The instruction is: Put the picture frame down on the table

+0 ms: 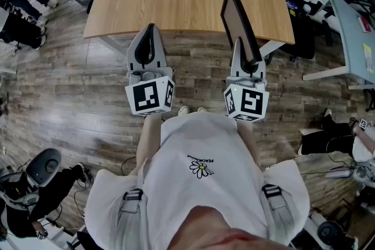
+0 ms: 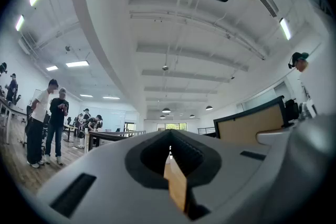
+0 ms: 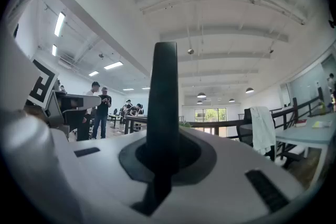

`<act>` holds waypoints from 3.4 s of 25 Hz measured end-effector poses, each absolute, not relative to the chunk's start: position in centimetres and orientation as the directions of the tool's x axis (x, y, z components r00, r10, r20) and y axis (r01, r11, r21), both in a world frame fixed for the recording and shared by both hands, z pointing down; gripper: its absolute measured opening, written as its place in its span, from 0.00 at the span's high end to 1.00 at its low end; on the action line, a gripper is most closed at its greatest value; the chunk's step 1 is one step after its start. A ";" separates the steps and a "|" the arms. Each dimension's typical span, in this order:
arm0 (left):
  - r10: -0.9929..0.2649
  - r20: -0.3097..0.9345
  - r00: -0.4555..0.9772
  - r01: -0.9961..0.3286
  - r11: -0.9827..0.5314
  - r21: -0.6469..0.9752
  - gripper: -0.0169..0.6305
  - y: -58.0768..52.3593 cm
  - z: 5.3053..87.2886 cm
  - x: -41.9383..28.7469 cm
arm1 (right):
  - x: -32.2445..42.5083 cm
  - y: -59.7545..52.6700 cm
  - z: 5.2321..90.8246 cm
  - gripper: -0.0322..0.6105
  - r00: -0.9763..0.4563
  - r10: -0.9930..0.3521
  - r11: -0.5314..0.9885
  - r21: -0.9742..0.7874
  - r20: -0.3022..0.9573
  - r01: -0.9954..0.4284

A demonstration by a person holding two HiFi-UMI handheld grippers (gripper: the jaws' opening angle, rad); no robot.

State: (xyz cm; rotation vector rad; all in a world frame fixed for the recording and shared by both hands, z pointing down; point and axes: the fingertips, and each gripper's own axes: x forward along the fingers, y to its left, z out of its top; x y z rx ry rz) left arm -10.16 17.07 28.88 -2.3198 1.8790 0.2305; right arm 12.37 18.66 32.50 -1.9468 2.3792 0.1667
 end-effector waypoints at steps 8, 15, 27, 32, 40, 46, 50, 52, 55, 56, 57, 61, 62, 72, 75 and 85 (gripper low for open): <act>-0.955 -0.213 0.206 -0.978 -0.208 -0.013 0.95 16.8 29.2 -9.9 | 13.0 18.5 33.2 0.92 -0.197 -0.974 0.197 0.011 -0.111 -0.980; -0.953 -0.206 0.220 -0.975 -0.222 -0.014 0.95 16.6 29.5 -8.3 | 13.8 18.5 33.5 0.92 -0.225 -0.968 0.227 -0.011 -0.109 -0.974; -0.962 -0.200 0.187 -0.982 -0.188 -0.018 0.95 18.0 30.7 -3.3 | 18.2 18.7 35.0 0.92 -0.286 -0.955 0.288 -0.012 -0.082 -0.958; -0.966 -0.197 0.167 -0.986 -0.162 -0.042 0.95 18.8 31.2 -1.7 | 18.9 18.9 36.9 0.92 -0.319 -0.947 0.320 -0.018 -0.038 -0.947; -0.966 -0.200 0.166 -0.986 -0.160 -0.044 0.95 17.2 30.2 -1.0 | 20.9 19.4 36.6 0.92 -0.293 -0.955 0.296 -0.058 -0.055 -0.954; -0.946 -0.243 0.215 -0.977 -0.208 -0.057 0.95 15.4 29.6 -0.7 | 21.6 18.4 36.3 0.92 -0.233 -0.969 0.237 -0.047 -0.079 -0.970; -0.942 -0.246 0.227 -0.974 -0.225 -0.036 0.95 12.7 30.2 -0.9 | 21.7 16.5 36.8 0.92 -0.205 -0.976 0.208 -0.026 -0.070 -0.978; -0.933 -0.259 0.249 -0.967 -0.252 -0.019 0.95 11.8 30.1 -0.9 | 21.4 15.7 36.9 0.92 -0.204 -0.977 0.205 -0.012 -0.059 -0.979; -0.928 -0.262 0.266 -0.962 -0.273 -0.007 0.95 10.0 30.8 -1.4 | 20.6 14.1 37.1 0.92 -0.195 -0.979 0.196 -0.003 -0.054 -0.981; -0.930 -0.257 0.263 -0.962 -0.272 -0.003 0.95 9.1 31.3 -1.9 | 20.2 13.4 37.3 0.92 -0.194 -0.980 0.195 0.000 -0.050 -0.981; -0.932 -0.252 0.259 -0.963 -0.268 0.002 0.95 8.2 31.7 -2.4 | 19.7 12.6 37.5 0.92 -0.195 -0.980 0.195 0.004 -0.046 -0.981; -0.937 -0.246 0.247 -0.966 -0.257 0.009 0.95 3.9 32.8 -4.3 | 18.2 8.7 38.4 0.92 -0.192 -0.981 0.192 -0.003 -0.042 -0.981; -0.937 -0.247 0.245 -0.967 -0.256 0.010 0.95 2.8 32.8 -4.8 | 17.9 7.5 38.4 0.92 -0.189 -0.981 0.189 -0.007 -0.040 -0.982; -0.923 -0.253 0.289 -0.957 -0.267 -0.117 0.95 -10.8 31.6 -8.8 | 12.6 -6.6 36.3 0.92 -0.193 -0.980 0.192 0.046 -0.038 -0.980; -0.920 -0.249 0.302 -0.953 -0.287 -0.097 0.95 -14.8 31.0 -9.7 | 11.6 -10.3 35.4 0.92 -0.172 -0.984 0.171 0.035 -0.035 -0.985; -0.942 -0.147 0.302 -0.953 -0.294 -0.076 0.95 -20.2 33.6 -10.0 | 12.0 -16.6 35.7 0.92 -0.158 -0.987 0.158 0.022 0.008 -0.987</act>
